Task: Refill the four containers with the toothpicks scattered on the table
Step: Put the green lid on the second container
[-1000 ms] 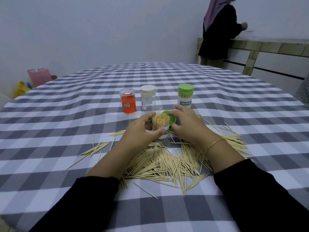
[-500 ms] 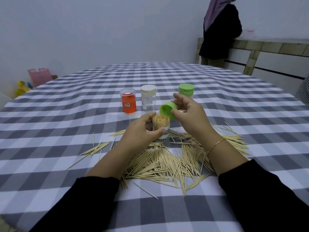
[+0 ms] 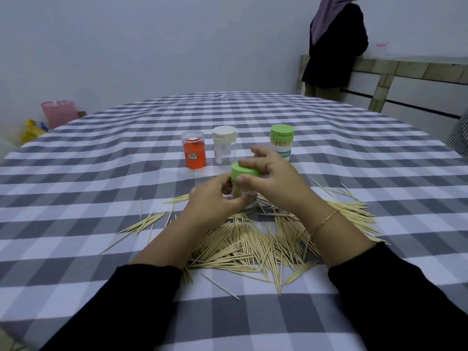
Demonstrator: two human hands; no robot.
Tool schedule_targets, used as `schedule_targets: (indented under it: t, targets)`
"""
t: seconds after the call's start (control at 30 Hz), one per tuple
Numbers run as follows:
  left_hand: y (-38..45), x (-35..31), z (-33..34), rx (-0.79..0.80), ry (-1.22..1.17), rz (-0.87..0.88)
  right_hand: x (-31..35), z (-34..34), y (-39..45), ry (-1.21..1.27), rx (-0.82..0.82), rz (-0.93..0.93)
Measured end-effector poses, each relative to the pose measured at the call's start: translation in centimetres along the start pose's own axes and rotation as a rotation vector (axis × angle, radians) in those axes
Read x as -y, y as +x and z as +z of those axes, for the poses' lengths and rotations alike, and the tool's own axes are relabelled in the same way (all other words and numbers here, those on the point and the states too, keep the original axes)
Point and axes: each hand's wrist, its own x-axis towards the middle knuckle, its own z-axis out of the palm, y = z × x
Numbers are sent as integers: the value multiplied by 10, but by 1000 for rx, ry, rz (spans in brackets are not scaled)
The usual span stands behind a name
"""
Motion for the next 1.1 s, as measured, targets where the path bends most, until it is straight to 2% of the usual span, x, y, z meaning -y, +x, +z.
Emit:
schedule_targets:
  t: [0.33,0.4,0.5,0.6,0.67,0.8,1.0,1.1]
  targets:
    - [3,0,-3,67,-2,-53,-9,-1,3,279,116,114]
    - [2,-2,-4,72,13,-59,-9,-1,4,201,92,104]
    - [2,-3,-5,58,15,-61,-6,8,5,-42,-47,68]
    - [2,-4,-5,53,26,-51,-4,17,3,-139,-102,60]
    - [1,-4,-4,53,35,-38,-4,15,1,-106,-41,53]
    - [1,-3,-4,70,9,-40,-1,3,-2,138,81,85]
    - [2,-3,-2,47,50,-45,-4,10,3,9,-36,12]
    - [2,-1,-2,51,34,-40,-6,6,4,50,43,34]
